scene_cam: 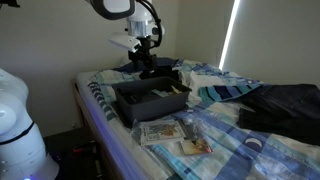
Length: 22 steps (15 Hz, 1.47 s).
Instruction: Take the package out of the black box
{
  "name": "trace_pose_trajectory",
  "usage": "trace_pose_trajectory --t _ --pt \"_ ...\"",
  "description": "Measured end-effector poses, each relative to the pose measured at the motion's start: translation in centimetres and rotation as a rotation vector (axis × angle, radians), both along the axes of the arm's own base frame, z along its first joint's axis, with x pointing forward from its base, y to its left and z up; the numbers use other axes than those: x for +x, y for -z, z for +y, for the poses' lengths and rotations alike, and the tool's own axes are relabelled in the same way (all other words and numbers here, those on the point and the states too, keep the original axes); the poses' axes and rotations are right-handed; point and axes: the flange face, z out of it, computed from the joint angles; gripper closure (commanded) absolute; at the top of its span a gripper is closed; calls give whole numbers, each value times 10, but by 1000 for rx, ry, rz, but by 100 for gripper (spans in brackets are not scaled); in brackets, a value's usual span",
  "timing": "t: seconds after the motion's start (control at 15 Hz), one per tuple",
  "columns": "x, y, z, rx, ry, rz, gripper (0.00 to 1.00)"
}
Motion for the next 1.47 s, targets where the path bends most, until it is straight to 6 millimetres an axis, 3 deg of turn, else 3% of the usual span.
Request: trace_pose_trajectory --t 0.8,1.2,1.47 --pt "6 10 2 2 36 27 0" --pt "34 54 17 -16 122 74 0" --pt "54 83 14 -51 217 52 0"
